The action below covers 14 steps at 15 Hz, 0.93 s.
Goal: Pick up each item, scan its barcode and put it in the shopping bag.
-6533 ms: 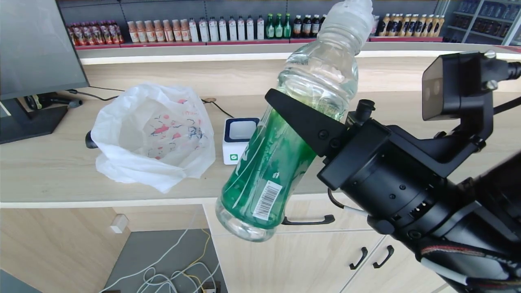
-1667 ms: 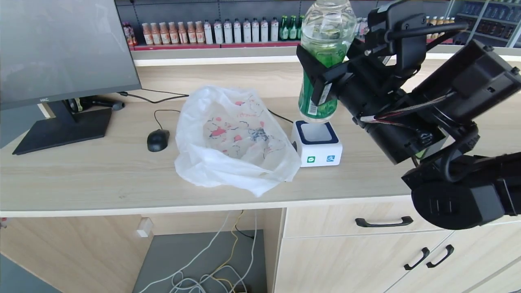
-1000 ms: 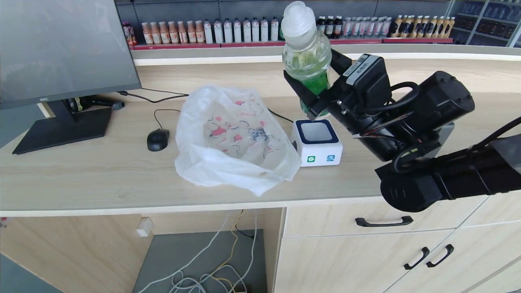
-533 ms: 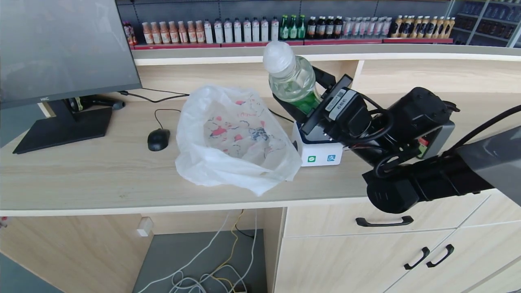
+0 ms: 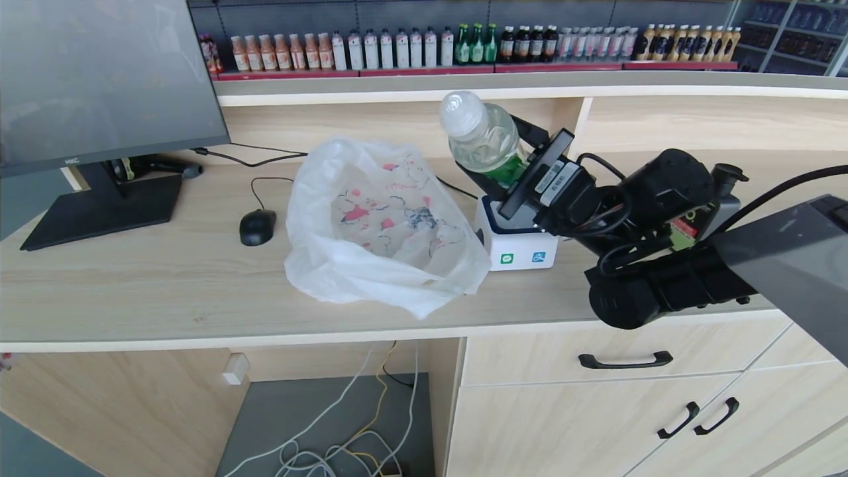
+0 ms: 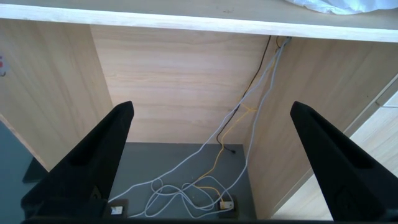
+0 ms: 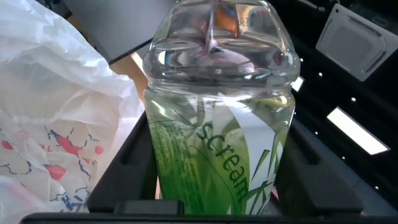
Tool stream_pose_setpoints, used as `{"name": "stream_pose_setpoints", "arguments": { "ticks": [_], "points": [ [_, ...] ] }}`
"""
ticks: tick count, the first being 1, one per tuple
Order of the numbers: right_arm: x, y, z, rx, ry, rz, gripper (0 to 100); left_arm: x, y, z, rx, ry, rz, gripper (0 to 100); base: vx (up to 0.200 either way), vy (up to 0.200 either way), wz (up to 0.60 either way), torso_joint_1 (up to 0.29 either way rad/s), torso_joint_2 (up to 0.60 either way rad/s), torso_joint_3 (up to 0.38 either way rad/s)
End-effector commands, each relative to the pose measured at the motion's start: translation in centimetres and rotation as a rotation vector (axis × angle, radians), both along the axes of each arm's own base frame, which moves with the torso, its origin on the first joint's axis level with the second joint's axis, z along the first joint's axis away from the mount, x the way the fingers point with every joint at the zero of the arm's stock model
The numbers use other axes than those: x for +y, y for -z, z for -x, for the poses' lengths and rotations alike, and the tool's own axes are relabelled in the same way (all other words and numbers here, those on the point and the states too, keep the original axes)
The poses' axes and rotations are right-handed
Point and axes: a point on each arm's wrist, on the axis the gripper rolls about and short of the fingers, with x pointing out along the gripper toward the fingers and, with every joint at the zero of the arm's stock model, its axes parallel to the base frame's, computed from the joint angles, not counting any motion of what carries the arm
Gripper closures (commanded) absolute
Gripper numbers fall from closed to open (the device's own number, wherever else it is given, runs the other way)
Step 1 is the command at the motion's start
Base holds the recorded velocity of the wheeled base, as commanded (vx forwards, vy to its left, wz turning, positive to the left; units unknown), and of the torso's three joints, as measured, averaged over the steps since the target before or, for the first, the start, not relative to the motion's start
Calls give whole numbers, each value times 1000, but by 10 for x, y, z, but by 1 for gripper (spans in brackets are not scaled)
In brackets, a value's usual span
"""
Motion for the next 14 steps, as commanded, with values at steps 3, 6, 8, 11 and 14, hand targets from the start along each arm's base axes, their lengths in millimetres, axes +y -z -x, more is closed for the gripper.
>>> {"name": "stream_pose_setpoints", "arguments": {
  "ticks": [3,6,8,11,14],
  "points": [
    [1,1,-5,-11,2,-5,100,0,0,0,0,0,0,0,0,0,0,0,0,0],
    [1,-1,-4,-24,9,-4,100,0,0,0,0,0,0,0,0,0,0,0,0,0],
    [0,-5,-3,-33,7,-8,100,0,0,0,0,0,0,0,0,0,0,0,0,0],
    [1,1,-4,-24,-8,11,100,0,0,0,0,0,0,0,0,0,0,0,0,0],
    [2,4,-3,-15,-8,18,100,0,0,0,0,0,0,0,0,0,0,0,0,0]
  ]
}}
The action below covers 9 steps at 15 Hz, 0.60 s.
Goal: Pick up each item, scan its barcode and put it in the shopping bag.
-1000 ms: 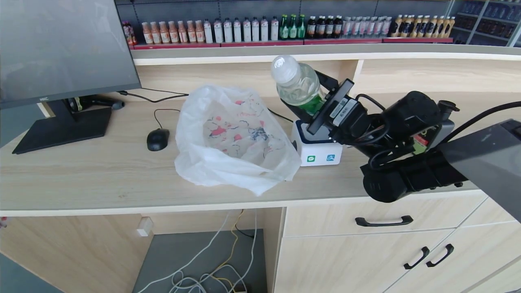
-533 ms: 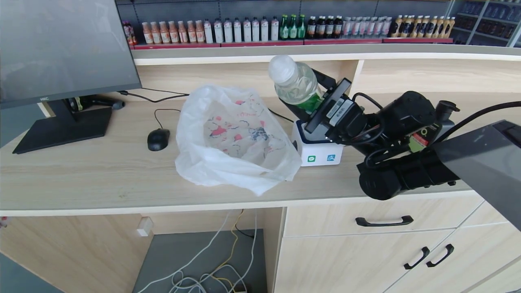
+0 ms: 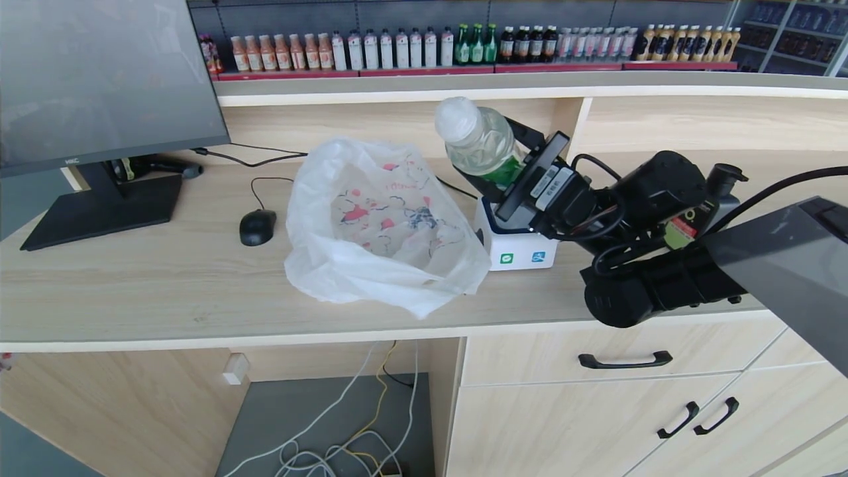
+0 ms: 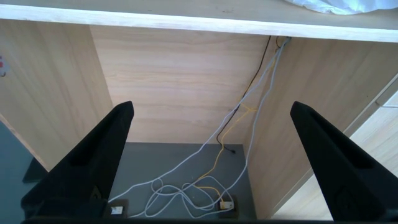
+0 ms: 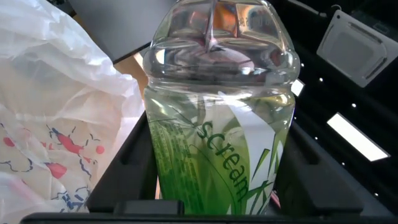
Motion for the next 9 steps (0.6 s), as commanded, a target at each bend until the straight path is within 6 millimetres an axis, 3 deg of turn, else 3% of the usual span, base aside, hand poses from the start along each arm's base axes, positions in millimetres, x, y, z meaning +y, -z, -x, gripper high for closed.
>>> {"name": "stream_pose_setpoints", "arguments": {
  "ticks": [1,9],
  "points": [
    [1,3,0,8,-2,6,100,0,0,0,0,0,0,0,0,0,0,0,0,0],
    [2,7,-1,16,-4,9,100,0,0,0,0,0,0,0,0,0,0,0,0,0]
  ]
}}
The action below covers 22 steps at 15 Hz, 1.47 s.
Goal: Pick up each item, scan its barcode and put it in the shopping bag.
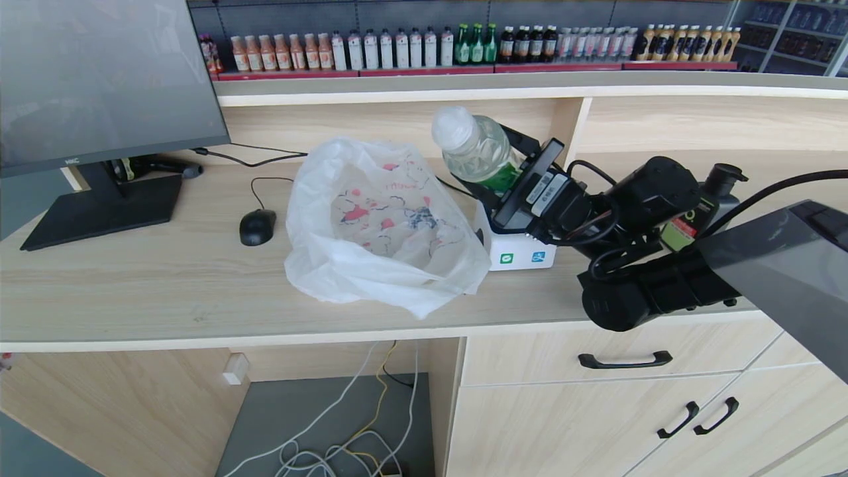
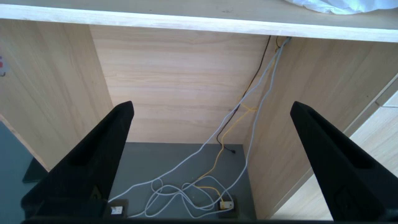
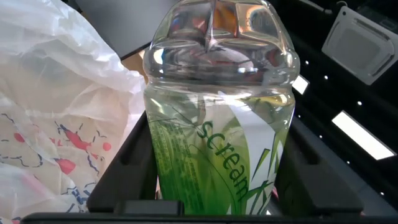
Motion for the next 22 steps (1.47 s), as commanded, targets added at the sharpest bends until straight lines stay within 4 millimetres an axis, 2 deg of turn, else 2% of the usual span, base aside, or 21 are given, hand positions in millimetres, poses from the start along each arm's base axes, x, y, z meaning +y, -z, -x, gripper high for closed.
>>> {"name": "stream_pose_setpoints", "arguments": {
  "ticks": [1,7,10,13,16,17,18,20,22],
  "points": [
    [0,0,0,-1,-1,0,100,0,0,0,0,0,0,0,0,0,0,0,0,0],
    [4,-2,3,5,-9,-9,100,0,0,0,0,0,0,0,0,0,0,0,0,0],
    [7,-17,13,16,-21,-60,100,0,0,0,0,0,0,0,0,0,0,0,0,0],
    [12,-46,35,54,-24,-193,100,0,0,0,0,0,0,0,0,0,0,0,0,0],
    [24,-63,62,134,-37,-326,100,0,0,0,0,0,0,0,0,0,0,0,0,0],
    [28,-64,67,160,-43,-350,100,0,0,0,0,0,0,0,0,0,0,0,0,0],
    [41,-63,81,239,-44,-424,100,0,0,0,0,0,0,0,0,0,0,0,0,0],
    [48,-61,91,319,-30,-500,100,0,0,0,0,0,0,0,0,0,0,0,0,0],
    [47,-53,94,404,2,-547,100,0,0,0,0,0,0,0,0,0,0,0,0,0]
  ]
}}
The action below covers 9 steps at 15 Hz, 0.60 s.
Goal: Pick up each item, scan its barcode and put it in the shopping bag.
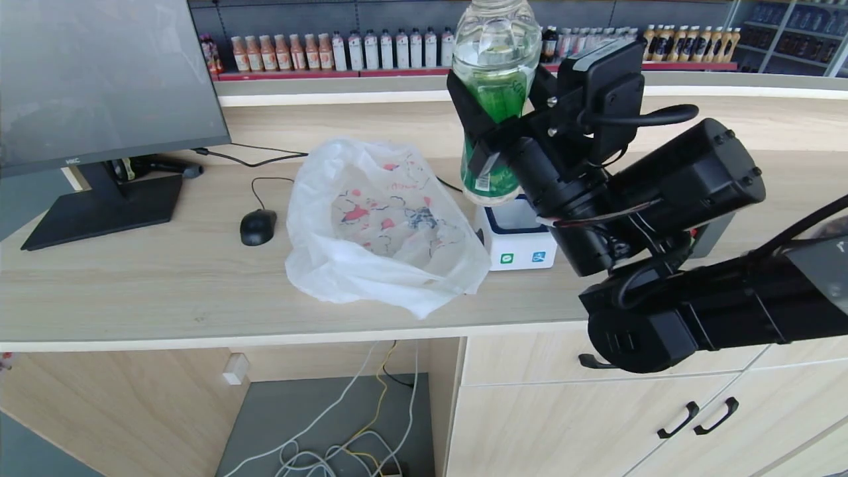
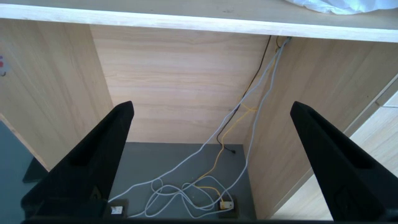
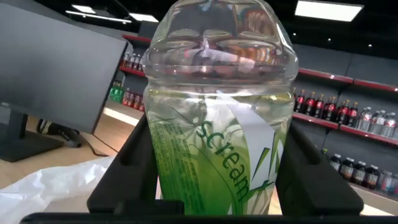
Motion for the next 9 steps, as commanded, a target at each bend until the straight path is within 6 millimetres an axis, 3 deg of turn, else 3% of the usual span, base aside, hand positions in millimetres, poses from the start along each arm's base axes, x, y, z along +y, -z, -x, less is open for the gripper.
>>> {"name": "stream_pose_setpoints", "arguments": {
  "ticks": [1,4,9],
  "points": [
    [-5,4,10,69,1,-31,100,0,0,0,0,1,0,0,0,0,0,0,0,0],
    [-16,13,19,207,10,-131,100,0,0,0,0,1,0,0,0,0,0,0,0,0],
    [-23,22,20,257,2,-134,100,0,0,0,0,1,0,0,0,0,0,0,0,0]
  ]
}}
